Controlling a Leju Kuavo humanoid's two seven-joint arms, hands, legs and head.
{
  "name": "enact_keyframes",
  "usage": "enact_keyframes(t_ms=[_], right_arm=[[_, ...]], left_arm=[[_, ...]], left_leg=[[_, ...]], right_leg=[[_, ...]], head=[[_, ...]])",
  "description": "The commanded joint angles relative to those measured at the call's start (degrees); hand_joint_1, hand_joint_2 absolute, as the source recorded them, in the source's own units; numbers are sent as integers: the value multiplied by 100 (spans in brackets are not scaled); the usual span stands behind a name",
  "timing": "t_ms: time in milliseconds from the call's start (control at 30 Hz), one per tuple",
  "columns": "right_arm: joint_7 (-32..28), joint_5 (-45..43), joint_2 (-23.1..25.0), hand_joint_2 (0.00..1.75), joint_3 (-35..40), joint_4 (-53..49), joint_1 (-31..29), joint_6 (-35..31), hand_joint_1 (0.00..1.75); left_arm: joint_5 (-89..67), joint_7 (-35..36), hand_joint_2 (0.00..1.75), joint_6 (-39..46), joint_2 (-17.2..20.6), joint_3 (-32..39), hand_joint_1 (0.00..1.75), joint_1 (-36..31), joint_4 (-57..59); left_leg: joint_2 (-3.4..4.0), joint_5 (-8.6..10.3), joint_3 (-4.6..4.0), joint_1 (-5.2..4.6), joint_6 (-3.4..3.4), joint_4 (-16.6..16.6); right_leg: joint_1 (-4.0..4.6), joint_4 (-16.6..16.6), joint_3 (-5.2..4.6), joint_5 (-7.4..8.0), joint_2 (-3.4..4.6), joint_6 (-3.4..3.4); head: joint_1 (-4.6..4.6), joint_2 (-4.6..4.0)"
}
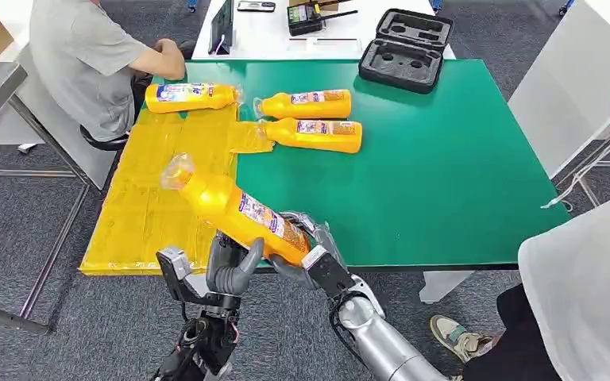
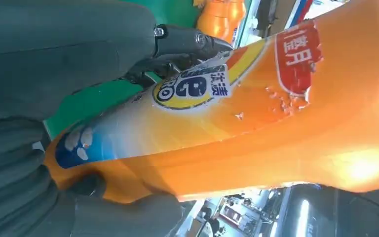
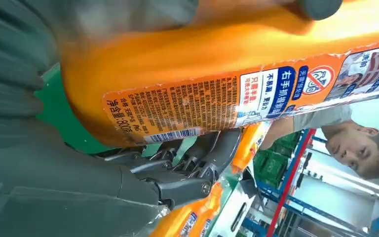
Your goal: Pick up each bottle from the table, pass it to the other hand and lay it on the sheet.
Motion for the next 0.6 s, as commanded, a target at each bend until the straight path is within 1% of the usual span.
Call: enact_keyframes(t_ms=[33, 167, 200, 233, 267, 300, 333, 367, 600], right_arm=[[37, -55, -55, 175, 208, 329, -105, 0, 152], [37, -130, -98, 175, 187, 285, -109, 37, 154], [37, -137, -101, 175, 187, 285, -111, 50, 150], [37, -144, -97, 175, 185, 291, -115, 59, 147], [37, -173, -87, 175, 177, 305, -121, 103, 134], [37, -193, -84, 175, 166, 309, -118, 124, 127], [37, -235, -84, 175, 154, 313, -112, 208, 23], [37, -229, -82, 175, 141, 341, -122, 206, 0], [37, -248, -75, 175, 85, 311, -112, 160, 0]], left_arm=[[-57, 22, 175, -166, 14, -141, 175, -306, 319], [-75, 22, 175, -256, 30, -138, 175, -291, 261], [-88, 22, 175, -262, 34, -141, 175, -293, 240], [-106, 22, 175, -264, 37, -139, 175, -284, 202], [-140, 22, 175, -262, 41, -132, 175, -257, 133], [-157, 22, 175, -260, 41, -127, 175, -245, 108], [-183, 22, 175, -253, 42, -118, 175, -231, 73], [-234, 22, 175, -226, 44, -102, 175, -212, 22], [-284, 22, 175, -201, 53, -46, 175, -184, -33]], left_leg=[[-7, -7, 21, 12, -13, 0], [-7, -4, 13, 7, -9, -1], [-6, -1, 6, 3, -6, -2], [-8, -6, 17, 11, -11, 1], [-7, -4, 13, 7, -10, 1], [-5, -2, 7, 5, -6, 0], [-6, -7, 16, 10, -12, 2], [-6, -4, 12, 6, -9, 0], [-1, -6, 13, 9, -10, 2]], right_leg=[[13, -7, 28, -7, -9, -13], [8, -5, 17, -4, -8, -9], [4, -4, 9, -2, -7, -6], [11, -6, 24, -7, -10, -12], [8, -4, 18, -5, -9, -10], [5, -4, 9, -2, -6, -7], [11, -4, 22, -6, -8, -12], [6, -3, 16, -5, -8, -9], [9, -3, 18, -5, -3, -10]], head=[[0, 0], [0, 0], [0, 0], [0, 0], [0, 0], [0, 0], [0, 0], [0, 0], [2, 0]])
